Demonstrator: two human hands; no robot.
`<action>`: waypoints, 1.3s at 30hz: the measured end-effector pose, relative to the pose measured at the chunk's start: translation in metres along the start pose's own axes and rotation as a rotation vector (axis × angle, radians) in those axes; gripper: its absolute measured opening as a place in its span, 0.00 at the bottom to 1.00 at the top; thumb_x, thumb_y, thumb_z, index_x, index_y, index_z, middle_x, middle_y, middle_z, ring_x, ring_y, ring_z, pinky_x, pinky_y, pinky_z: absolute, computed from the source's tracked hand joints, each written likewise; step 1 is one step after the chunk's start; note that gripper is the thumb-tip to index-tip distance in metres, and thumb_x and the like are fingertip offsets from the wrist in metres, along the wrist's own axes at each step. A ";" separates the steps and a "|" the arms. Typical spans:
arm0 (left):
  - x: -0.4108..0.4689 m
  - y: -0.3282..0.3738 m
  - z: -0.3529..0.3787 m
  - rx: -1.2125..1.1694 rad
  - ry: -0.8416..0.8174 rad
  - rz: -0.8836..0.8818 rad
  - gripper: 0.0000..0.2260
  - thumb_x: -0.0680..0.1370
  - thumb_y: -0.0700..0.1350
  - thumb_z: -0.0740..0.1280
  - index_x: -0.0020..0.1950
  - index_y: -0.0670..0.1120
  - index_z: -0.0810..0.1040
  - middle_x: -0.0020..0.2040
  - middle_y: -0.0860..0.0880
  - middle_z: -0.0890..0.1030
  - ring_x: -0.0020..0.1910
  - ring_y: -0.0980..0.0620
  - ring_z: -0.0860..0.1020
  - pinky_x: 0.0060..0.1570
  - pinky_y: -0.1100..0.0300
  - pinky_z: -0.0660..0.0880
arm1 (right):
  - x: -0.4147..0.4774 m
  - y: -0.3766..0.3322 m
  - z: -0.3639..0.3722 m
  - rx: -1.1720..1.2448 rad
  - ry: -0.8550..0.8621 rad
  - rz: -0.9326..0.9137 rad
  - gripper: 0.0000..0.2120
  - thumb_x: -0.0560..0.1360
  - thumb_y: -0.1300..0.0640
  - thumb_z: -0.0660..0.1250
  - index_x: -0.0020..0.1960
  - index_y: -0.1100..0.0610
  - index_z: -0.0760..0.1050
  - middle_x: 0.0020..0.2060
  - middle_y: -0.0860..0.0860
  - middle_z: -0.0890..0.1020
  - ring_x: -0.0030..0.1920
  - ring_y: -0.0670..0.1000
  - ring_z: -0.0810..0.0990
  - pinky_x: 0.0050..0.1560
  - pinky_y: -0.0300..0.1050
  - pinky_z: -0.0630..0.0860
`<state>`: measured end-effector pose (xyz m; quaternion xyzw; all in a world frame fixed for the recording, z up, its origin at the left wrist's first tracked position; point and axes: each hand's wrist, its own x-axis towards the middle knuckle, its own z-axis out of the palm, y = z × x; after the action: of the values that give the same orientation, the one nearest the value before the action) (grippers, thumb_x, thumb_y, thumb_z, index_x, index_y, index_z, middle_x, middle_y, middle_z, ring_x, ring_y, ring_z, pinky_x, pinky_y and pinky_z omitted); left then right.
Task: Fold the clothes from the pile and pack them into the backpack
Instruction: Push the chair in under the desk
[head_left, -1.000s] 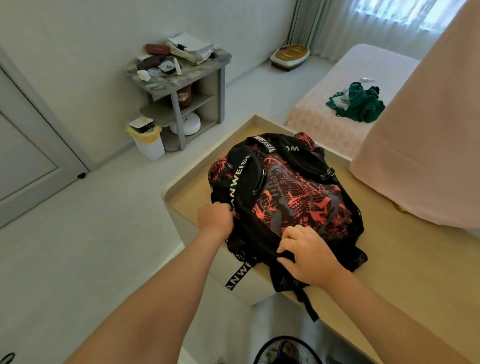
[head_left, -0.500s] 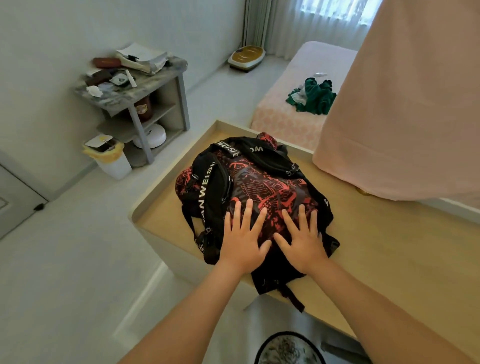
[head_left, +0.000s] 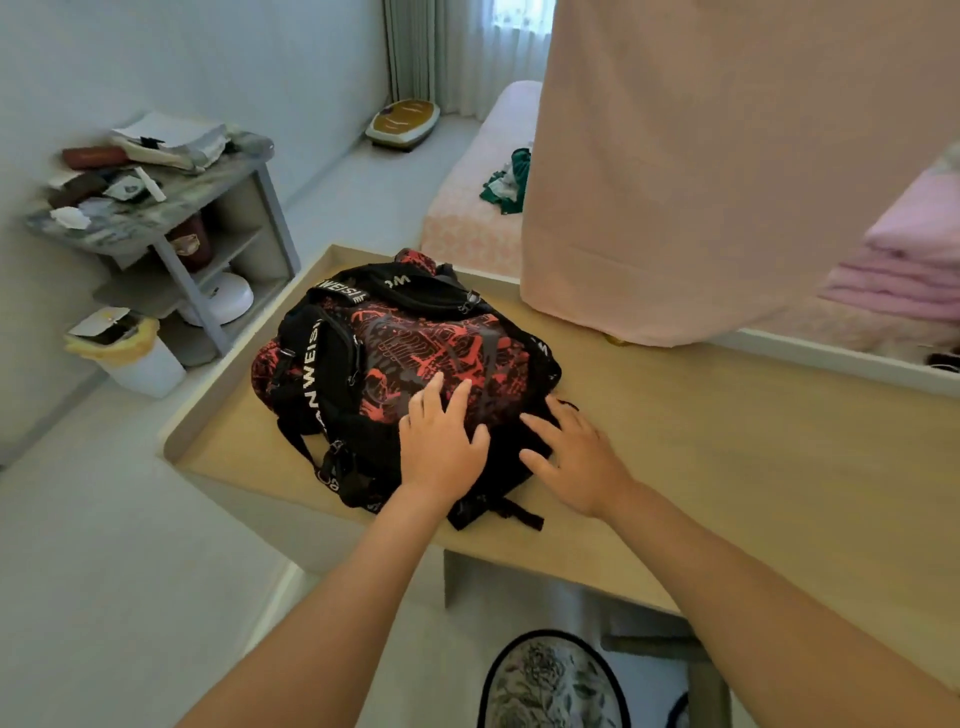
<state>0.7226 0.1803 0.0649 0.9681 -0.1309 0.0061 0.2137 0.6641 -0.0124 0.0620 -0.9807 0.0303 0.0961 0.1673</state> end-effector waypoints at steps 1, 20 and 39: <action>-0.013 0.017 0.001 -0.051 0.033 0.008 0.26 0.79 0.56 0.61 0.76 0.54 0.62 0.76 0.46 0.61 0.74 0.44 0.59 0.69 0.45 0.63 | -0.019 0.011 -0.003 0.009 0.009 -0.004 0.28 0.81 0.38 0.54 0.79 0.42 0.56 0.79 0.51 0.56 0.78 0.55 0.54 0.76 0.56 0.57; -0.390 0.347 0.138 -0.146 -0.774 0.464 0.22 0.81 0.60 0.57 0.72 0.53 0.69 0.69 0.51 0.73 0.66 0.50 0.73 0.63 0.52 0.71 | -0.540 0.269 0.009 0.254 -0.124 0.526 0.19 0.81 0.41 0.59 0.68 0.46 0.75 0.65 0.43 0.79 0.64 0.44 0.76 0.63 0.42 0.72; -0.571 0.379 0.241 0.029 -1.347 0.400 0.21 0.79 0.64 0.59 0.66 0.56 0.77 0.65 0.53 0.77 0.63 0.50 0.74 0.62 0.57 0.68 | -0.728 0.347 0.141 0.067 -0.541 0.406 0.36 0.70 0.23 0.53 0.70 0.42 0.71 0.66 0.49 0.76 0.67 0.55 0.71 0.65 0.53 0.63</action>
<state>0.0631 -0.1079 -0.0362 0.7212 -0.4102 -0.5540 0.0681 -0.1062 -0.2724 -0.0352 -0.8877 0.1827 0.3830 0.1788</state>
